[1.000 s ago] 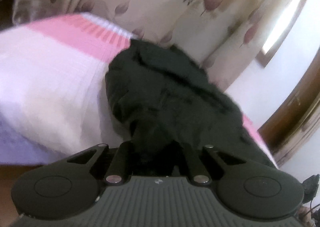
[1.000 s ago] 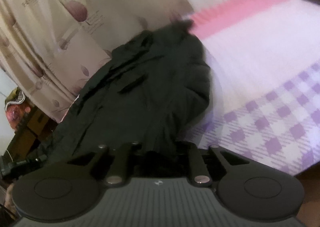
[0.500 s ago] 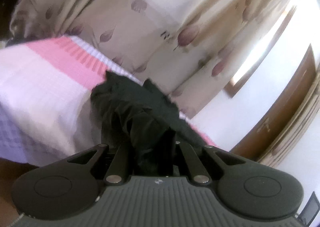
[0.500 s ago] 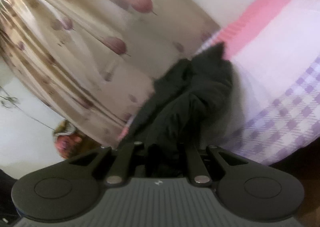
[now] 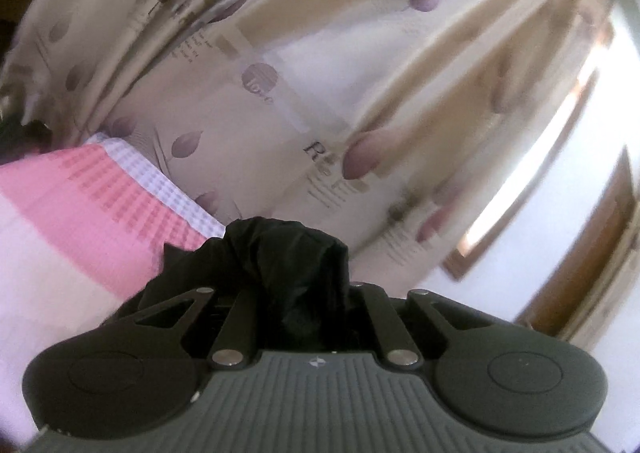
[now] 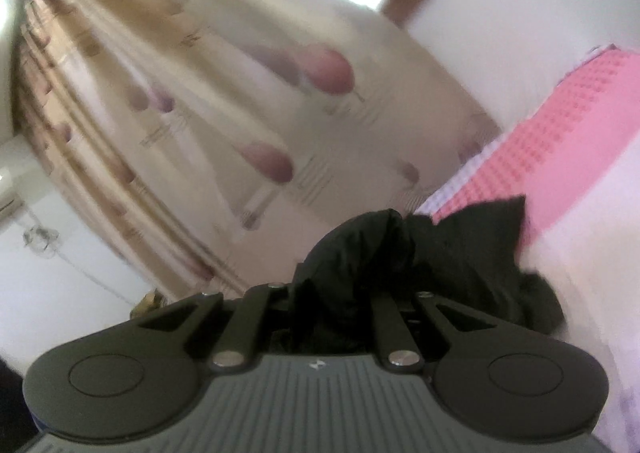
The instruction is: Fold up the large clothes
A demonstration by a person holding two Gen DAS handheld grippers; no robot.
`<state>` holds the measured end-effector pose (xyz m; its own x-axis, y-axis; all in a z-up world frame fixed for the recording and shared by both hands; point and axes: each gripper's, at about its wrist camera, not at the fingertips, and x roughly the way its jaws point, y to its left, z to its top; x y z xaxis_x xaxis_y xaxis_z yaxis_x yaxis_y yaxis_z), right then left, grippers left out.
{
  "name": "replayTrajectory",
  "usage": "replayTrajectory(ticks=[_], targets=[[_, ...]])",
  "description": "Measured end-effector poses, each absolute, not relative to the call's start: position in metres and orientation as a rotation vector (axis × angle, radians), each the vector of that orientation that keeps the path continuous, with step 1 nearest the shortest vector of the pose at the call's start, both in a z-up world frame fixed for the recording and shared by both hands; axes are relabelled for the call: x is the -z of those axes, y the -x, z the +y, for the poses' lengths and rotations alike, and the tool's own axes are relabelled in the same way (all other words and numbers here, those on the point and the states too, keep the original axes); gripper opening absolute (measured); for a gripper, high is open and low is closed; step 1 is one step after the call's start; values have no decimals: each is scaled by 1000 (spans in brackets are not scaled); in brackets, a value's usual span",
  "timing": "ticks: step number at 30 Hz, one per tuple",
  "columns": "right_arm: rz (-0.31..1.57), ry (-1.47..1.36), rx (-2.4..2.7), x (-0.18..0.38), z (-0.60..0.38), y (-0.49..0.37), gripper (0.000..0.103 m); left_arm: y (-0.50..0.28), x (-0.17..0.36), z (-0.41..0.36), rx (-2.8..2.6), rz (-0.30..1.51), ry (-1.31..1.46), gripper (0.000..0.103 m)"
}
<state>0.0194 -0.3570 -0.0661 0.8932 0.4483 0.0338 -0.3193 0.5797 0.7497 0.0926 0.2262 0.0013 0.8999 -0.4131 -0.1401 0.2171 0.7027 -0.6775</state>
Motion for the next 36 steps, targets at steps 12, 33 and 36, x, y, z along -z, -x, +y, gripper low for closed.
replayTrajectory(ticks=[12,33,36], targets=[[351,-856,-251,86,-376,-229,10,-275,49,192,155,438,659,19],[131,-1090,-218,122,-395,-234,88,-273,47,154,224,282,484,85],[232,-744,-290,77,-343,-244,41,-273,34,111,331,335,335,30]])
